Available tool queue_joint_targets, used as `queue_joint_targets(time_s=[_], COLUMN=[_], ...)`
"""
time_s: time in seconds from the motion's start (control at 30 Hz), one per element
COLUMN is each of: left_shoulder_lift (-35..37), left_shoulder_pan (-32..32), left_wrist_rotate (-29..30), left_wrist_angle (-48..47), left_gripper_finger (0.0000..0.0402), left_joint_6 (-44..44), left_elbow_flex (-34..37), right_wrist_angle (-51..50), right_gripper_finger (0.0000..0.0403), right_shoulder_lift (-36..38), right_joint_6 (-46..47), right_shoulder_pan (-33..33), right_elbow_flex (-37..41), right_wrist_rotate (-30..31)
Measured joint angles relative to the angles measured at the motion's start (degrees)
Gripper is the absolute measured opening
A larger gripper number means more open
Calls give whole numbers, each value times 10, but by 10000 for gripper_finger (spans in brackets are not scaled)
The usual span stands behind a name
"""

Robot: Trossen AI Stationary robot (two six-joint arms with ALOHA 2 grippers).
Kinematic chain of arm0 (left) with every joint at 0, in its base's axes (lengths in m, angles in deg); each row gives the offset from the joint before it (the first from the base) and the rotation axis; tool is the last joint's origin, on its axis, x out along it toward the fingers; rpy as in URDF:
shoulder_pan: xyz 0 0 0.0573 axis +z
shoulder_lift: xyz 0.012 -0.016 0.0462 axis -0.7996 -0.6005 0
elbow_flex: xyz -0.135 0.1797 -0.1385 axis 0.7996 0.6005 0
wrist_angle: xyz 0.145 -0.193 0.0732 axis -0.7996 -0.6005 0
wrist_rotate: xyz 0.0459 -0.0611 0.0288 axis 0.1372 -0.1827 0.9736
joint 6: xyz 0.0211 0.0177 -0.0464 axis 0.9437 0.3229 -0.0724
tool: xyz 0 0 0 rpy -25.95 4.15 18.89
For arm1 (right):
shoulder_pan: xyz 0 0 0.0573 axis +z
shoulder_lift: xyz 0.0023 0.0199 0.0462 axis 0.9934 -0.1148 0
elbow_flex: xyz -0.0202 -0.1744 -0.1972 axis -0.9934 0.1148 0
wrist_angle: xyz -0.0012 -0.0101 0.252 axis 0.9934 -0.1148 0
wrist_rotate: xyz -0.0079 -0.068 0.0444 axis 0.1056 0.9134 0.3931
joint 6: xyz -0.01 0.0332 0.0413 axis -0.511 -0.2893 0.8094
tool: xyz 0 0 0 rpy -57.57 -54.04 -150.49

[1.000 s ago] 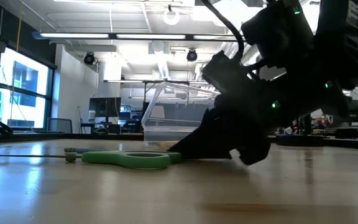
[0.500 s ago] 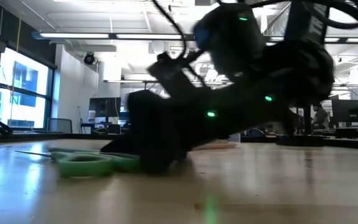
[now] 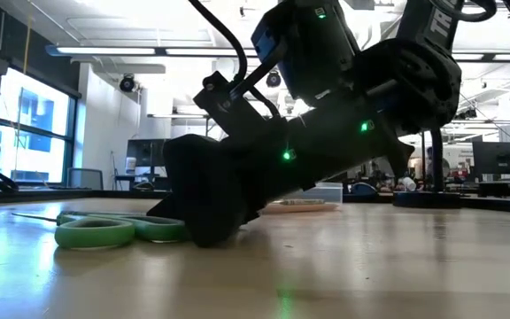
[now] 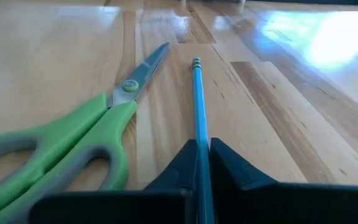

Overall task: Pick & place school supplies into a supply box
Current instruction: Put the blue pencil into the supply box

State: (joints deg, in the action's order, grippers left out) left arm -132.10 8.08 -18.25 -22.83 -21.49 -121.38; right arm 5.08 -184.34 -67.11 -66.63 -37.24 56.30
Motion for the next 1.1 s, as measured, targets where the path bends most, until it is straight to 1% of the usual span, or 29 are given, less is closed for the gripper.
queue_joint_targets(time_s=[0.07, 0.17, 0.23, 0.3, 0.37, 0.43, 0.53, 0.6, 0.73, 0.87, 0.93, 1.0, 1.1], left_shoulder_lift=[0, 0, 0, 0, 0, 0, 0, 0, 0, 0, 0, 0, 0], left_shoulder_pan=[0, 0, 0, 0, 0, 0, 0, 0, 0, 0, 0, 0, 0], left_wrist_rotate=[-3, -24, -34, -37, -37, -36, -35, -37, -47, -47, -46, -36, -12], left_wrist_angle=[0, 0, 4, 6, 6, 8, 13, 25, 38, 40, 40, 40, 40], left_gripper_finger=[67, 67, 67, 67, 67, 67, 67, 67, 67, 67, 67, 67, 67], left_joint_6=[0, -3, -6, -7, -7, -7, -7, -5, -4, -4, -3, -2, 2], left_elbow_flex=[0, 0, 0, 0, 0, 0, 0, 0, 0, 0, 0, 0, 0], right_wrist_angle=[8, 19, 1, -28, -74, -138, -209, -239, -257, -249, -241, -214, -154], right_gripper_finger=[13, 15, 7, 7, 10, 7, 5, 6, 3, 4, 3, 3, 3], right_shoulder_lift=[0, 6, 20, 43, 76, 114, 188, 245, 375, 524, 588, 642, 700], right_joint_6=[-1, -3, -18, -49, -83, -115, -126, -131, -156, -142, -144, -166, -195], right_shoulder_pan=[3, 11, 19, 28, 36, 42, 43, 42, 33, 8, -2, -11, -22], right_elbow_flex=[1, 2, 1, 2, 4, 6, 13, 37, 135, 275, 350, 416, 485], right_wrist_rotate=[0, 0, -1, 18, 41, 47, 44, 44, 57, 51, 34, 5, -35])
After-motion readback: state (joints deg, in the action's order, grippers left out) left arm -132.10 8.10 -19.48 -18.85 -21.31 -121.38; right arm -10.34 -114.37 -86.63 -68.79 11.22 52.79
